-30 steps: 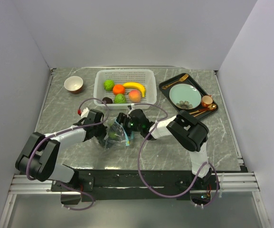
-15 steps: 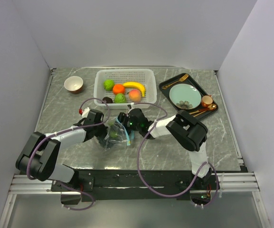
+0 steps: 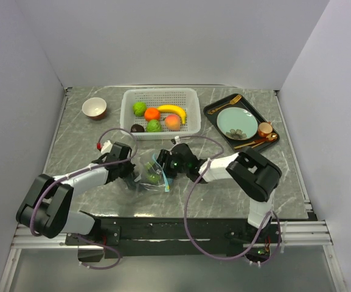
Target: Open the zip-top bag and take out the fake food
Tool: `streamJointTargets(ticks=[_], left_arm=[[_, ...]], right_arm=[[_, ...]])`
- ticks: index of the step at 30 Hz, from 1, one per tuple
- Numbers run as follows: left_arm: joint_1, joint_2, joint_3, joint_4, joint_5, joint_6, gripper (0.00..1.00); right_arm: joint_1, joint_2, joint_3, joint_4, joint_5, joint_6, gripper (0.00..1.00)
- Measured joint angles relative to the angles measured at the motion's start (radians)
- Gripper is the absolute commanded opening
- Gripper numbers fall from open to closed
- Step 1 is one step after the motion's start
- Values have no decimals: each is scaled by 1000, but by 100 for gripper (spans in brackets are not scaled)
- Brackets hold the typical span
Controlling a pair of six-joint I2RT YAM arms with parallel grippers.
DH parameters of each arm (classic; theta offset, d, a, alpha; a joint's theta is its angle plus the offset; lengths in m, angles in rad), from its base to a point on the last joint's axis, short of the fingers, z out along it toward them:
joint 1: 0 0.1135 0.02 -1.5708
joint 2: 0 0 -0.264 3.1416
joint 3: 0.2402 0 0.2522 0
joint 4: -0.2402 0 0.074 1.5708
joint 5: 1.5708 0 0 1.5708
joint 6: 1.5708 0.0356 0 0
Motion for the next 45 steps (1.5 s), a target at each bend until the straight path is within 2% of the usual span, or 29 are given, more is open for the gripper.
streamJointTargets(ticks=[10, 25, 29, 33, 36, 39, 40, 42, 43, 45], left_arm=[[5, -25, -17, -16, -11, -16, 1], [7, -63, -32, -57, -18, -15, 2], [8, -69, -33, -66, -18, -15, 2], [8, -74, -35, -67, -16, -14, 2], [8, -79, -35, -68, -13, -11, 5], [8, -93, -35, -72, -4, -3, 12], [8, -100, -35, -75, 1, 2, 15], [9, -119, -35, -83, 7, 10, 20], [9, -128, -34, -87, 10, 14, 27], [9, -142, -26, -101, 18, 24, 35]], right_arm=[[-23, -185, -137, -86, 47, -36, 36], [-117, -433, -169, -298, 145, -111, 36], [-149, -486, -121, -391, 172, -146, 37], [-205, -445, 34, -453, 184, -193, 37], [-257, -361, 185, -462, 196, -230, 43], [-316, -220, 370, -470, 203, -268, 59], [-330, -180, 415, -472, 201, -277, 69], [-355, -80, 533, -502, 201, -298, 77], [-365, -29, 591, -516, 201, -311, 82], [-381, 57, 700, -569, 201, -340, 87]])
